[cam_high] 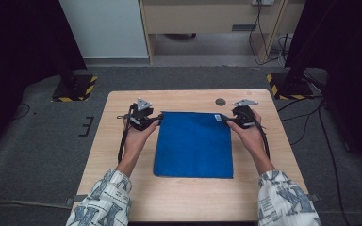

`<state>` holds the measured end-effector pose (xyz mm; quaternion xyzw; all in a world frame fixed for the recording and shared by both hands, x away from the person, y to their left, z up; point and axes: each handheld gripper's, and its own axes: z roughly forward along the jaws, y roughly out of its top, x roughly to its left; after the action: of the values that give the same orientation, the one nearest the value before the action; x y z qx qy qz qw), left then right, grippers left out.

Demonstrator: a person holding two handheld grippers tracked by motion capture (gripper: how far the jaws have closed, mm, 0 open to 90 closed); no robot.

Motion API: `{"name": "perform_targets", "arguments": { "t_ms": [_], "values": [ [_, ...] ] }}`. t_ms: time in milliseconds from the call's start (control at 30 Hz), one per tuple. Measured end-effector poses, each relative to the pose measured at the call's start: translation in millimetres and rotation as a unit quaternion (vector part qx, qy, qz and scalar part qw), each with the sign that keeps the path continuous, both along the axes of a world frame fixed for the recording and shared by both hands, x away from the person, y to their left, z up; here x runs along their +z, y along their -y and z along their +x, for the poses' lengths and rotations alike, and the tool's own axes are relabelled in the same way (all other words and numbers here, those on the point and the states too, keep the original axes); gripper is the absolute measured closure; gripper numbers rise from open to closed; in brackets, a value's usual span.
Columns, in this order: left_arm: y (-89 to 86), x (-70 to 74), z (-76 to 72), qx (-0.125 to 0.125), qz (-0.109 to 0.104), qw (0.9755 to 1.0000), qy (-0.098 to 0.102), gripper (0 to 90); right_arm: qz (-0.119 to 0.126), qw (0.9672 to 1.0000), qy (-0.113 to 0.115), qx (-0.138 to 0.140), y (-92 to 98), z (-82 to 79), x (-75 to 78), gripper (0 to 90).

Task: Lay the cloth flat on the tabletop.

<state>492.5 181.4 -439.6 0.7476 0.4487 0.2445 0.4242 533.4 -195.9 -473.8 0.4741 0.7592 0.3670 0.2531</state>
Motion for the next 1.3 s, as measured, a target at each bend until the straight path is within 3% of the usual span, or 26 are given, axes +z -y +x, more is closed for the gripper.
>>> {"name": "perform_targets", "arguments": {
  "t_ms": [67, 133, 167, 233, 333, 367, 433, 567, 800, 933, 1200, 1300],
  "values": [
    [-0.5, 0.2, -0.7, 0.0, 0.001, 1.0, 0.0, 44.7, 0.004, 0.9997, -0.024, -0.005, 0.4, 14.8, -5.3, 18.6],
    [-2.5, 0.4, -1.7, -0.005, -0.004, 1.0, -0.001, 44.7, 0.019, 0.9973, -0.07, 0.008, -0.6, 28.4, -14.1, 14.1],
    [-3.3, 0.1, -2.6, -0.005, -0.007, 1.0, -0.001, 44.7, 0.028, 0.9965, -0.077, 0.016, -1.3, 31.0, -15.9, 14.4],
    [-5.3, -0.4, -4.0, -0.007, -0.007, 1.0, -0.001, 44.6, 0.054, 0.9963, -0.063, 0.021, -3.1, 32.8, -17.8, 15.7],
    [-9.5, -1.9, -7.3, -0.006, -0.008, 0.9999, -0.002, 44.7, 0.05, 0.9978, -0.043, 0.005, -5.5, 35.1, -19.0, 17.3],
    [-11.3, -2.3, -8.6, -0.006, -0.011, 0.9999, -0.002, 44.7, 0.048, 0.9978, -0.046, 0.007, -6.6, 35.9, -20.2, 16.0],
    [-15.2, -3.4, -11.2, -0.007, -0.015, 0.9999, -0.005, 44.9, 0.021, 0.9986, -0.047, 0.009, -7.6, 35.7, -22.1, 15.5],
    [-19.6, -6.9, -12.6, -0.005, -0.015, 0.9998, -0.007, 45.1, 0.047, 0.9979, -0.044, -0.001, 0.9, 34.3, -15.6, 15.3],
    [-25.1, -8.0, -10.8, -0.002, -0.021, 0.9997, -0.012, 45.0, 0.022, 0.9983, -0.036, 0.039, -12.4, 17.8, -0.6, 18.7],
    [-25.8, -7.9, -10.5, -0.005, -0.019, 0.9997, -0.012, 45.0, 0.022, 0.9974, -0.028, 0.063, -24.2, 2.8, 3.1, 25.4],
    [-25.3, -8.0, -4.6, -0.013, -0.024, 0.9994, -0.019, 42.9, 0.039, 0.9925, -0.02, 0.114, -52.8, -32.5, 4.2, 39.1],
    [-22.6, -6.9, -1.6, -0.02, -0.02, 0.9994, -0.018, 40.2, 0.031, 0.9899, -0.019, 0.137, -65.7, -43.2, 6.3, 42.1]
  ]
}}
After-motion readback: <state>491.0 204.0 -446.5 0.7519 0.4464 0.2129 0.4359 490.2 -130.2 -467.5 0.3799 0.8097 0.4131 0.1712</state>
